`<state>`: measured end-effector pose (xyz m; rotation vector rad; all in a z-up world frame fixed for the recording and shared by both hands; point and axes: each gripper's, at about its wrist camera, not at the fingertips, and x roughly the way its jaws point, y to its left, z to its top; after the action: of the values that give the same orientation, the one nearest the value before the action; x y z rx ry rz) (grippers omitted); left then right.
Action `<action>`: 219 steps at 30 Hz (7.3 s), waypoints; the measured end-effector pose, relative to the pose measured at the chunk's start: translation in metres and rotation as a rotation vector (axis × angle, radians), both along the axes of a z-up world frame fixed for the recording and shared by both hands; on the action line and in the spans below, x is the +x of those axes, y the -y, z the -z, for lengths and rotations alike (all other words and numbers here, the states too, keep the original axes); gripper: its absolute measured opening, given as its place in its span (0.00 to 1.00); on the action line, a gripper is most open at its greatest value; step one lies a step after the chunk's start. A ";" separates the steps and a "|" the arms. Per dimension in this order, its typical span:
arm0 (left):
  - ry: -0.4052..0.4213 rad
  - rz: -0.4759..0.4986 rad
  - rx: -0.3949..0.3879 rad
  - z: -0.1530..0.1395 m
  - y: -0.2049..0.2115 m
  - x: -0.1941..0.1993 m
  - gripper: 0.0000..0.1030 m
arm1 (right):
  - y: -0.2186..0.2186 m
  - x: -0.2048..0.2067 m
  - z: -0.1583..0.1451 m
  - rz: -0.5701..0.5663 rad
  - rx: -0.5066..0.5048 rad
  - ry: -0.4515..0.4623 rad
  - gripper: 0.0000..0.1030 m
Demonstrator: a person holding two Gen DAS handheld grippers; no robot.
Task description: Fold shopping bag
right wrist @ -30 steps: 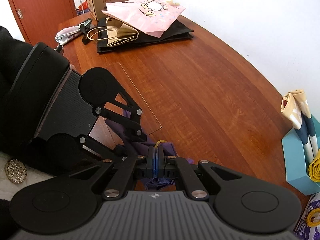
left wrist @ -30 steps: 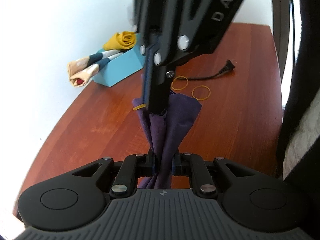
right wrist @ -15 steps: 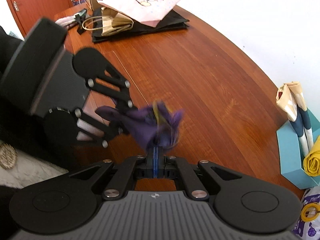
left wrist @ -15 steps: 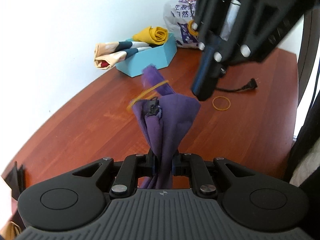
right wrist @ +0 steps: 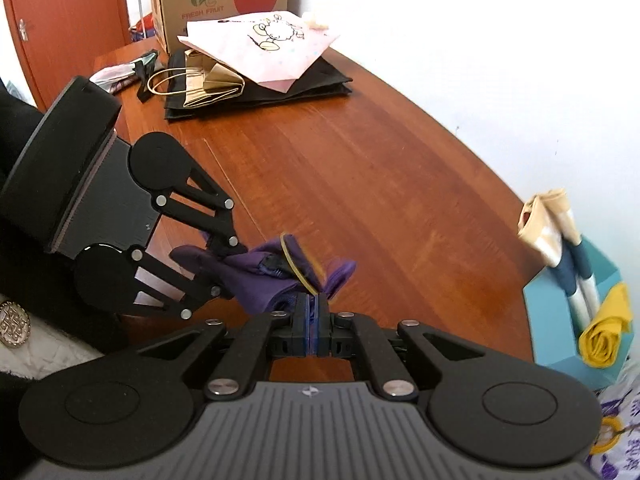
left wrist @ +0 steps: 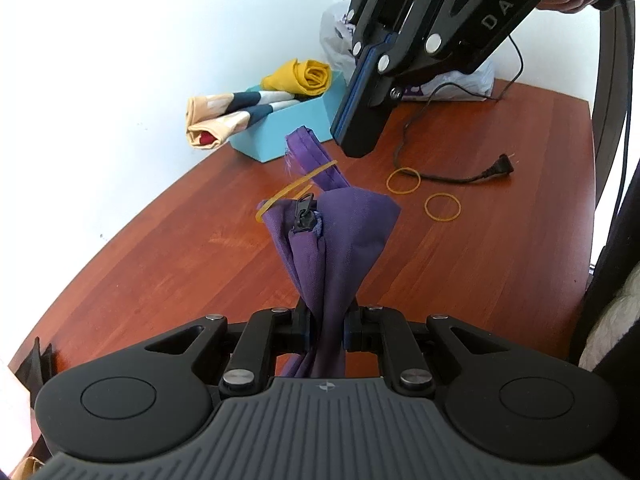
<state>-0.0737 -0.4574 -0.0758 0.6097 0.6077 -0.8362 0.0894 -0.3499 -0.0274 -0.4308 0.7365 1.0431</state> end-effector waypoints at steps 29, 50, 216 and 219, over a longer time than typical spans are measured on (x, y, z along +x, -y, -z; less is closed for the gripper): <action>-0.080 0.051 -0.061 -0.012 -0.012 0.010 0.14 | 0.017 0.007 -0.015 -0.240 0.125 0.141 0.13; 0.155 0.138 0.113 0.005 0.004 -0.008 0.14 | -0.010 0.006 -0.010 -0.191 0.109 0.032 0.00; -0.350 -0.110 -0.547 -0.008 -0.071 0.035 0.13 | 0.008 0.004 -0.039 0.145 0.195 -0.003 0.15; -0.280 -0.091 -0.515 -0.011 -0.066 0.027 0.13 | 0.006 0.008 -0.033 0.139 0.179 -0.029 0.15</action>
<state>-0.0469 -0.3917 -0.0645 -0.0041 0.6347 -0.9544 0.0977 -0.3563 0.0055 -0.2075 0.6826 0.9766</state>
